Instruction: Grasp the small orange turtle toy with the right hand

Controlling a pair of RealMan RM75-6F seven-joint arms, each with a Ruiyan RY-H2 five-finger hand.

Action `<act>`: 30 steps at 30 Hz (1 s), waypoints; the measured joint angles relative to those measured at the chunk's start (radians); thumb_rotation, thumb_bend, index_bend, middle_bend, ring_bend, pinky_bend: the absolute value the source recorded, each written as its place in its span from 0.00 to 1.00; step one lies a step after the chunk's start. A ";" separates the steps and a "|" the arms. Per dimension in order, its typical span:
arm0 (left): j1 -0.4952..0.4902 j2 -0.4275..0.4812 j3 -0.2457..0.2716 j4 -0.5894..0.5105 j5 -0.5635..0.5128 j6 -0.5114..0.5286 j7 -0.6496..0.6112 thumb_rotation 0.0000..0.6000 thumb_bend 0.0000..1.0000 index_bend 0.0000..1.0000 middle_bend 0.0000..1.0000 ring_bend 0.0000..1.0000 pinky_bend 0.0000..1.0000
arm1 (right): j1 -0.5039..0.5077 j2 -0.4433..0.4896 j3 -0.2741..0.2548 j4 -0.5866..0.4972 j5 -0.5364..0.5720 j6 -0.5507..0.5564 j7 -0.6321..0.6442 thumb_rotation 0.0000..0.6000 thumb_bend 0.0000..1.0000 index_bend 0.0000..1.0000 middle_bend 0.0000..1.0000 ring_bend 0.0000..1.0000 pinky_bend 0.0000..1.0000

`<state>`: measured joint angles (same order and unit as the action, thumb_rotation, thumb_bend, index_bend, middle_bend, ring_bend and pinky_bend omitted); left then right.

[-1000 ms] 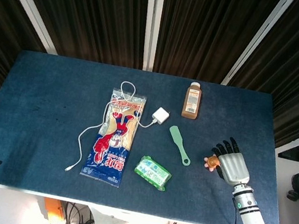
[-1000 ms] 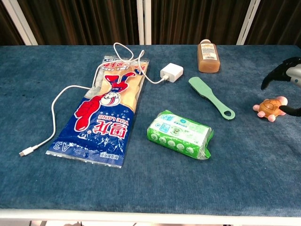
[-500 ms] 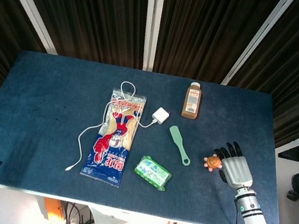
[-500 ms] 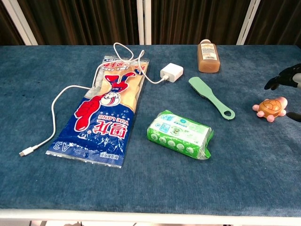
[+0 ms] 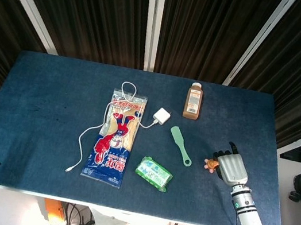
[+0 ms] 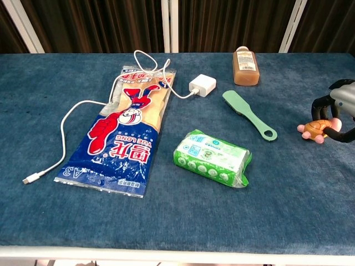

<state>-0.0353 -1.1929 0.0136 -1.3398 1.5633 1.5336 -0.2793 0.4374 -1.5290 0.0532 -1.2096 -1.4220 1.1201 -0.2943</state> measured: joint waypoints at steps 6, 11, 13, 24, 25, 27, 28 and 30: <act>0.002 0.001 -0.001 0.000 -0.002 0.001 -0.001 1.00 0.07 0.01 0.00 0.00 0.06 | 0.005 -0.029 0.006 0.022 -0.004 0.017 -0.022 1.00 0.51 0.93 0.71 0.69 0.27; 0.001 0.001 -0.001 -0.002 0.000 0.000 -0.001 1.00 0.07 0.01 0.00 0.00 0.06 | 0.002 -0.058 0.011 0.067 -0.024 0.058 0.009 1.00 0.58 1.00 0.80 0.80 0.38; 0.001 0.002 -0.001 -0.002 0.000 0.002 -0.001 1.00 0.07 0.01 0.00 0.00 0.06 | 0.000 -0.067 0.014 0.083 -0.029 0.069 0.019 1.00 0.58 1.00 0.80 0.80 0.39; 0.004 0.004 -0.001 -0.005 0.005 0.010 -0.004 1.00 0.07 0.01 0.00 0.00 0.06 | -0.005 0.003 0.008 0.031 -0.015 0.034 0.027 1.00 0.12 0.13 0.11 0.04 0.00; 0.004 0.004 -0.001 -0.006 0.005 0.010 -0.004 1.00 0.07 0.01 0.00 0.00 0.06 | -0.005 0.014 0.008 0.018 -0.008 0.028 0.024 1.00 0.09 0.07 0.07 0.01 0.00; 0.004 0.004 -0.001 -0.007 0.005 0.010 -0.002 1.00 0.07 0.01 0.00 0.00 0.06 | -0.007 0.042 0.012 -0.012 0.006 0.019 0.022 1.00 0.08 0.03 0.05 0.00 0.00; 0.004 0.004 -0.001 -0.007 0.006 0.010 -0.002 1.00 0.07 0.01 0.00 0.00 0.06 | -0.009 0.053 0.013 -0.023 0.011 0.018 0.021 1.00 0.08 0.03 0.05 0.00 0.00; 0.004 0.004 -0.001 -0.008 0.006 0.010 0.000 1.00 0.07 0.01 0.00 0.00 0.06 | -0.013 0.074 0.016 -0.042 0.019 0.018 0.021 1.00 0.08 0.02 0.05 0.00 0.00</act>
<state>-0.0317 -1.1892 0.0123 -1.3482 1.5691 1.5435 -0.2788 0.4239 -1.4545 0.0694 -1.2520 -1.4027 1.1381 -0.2731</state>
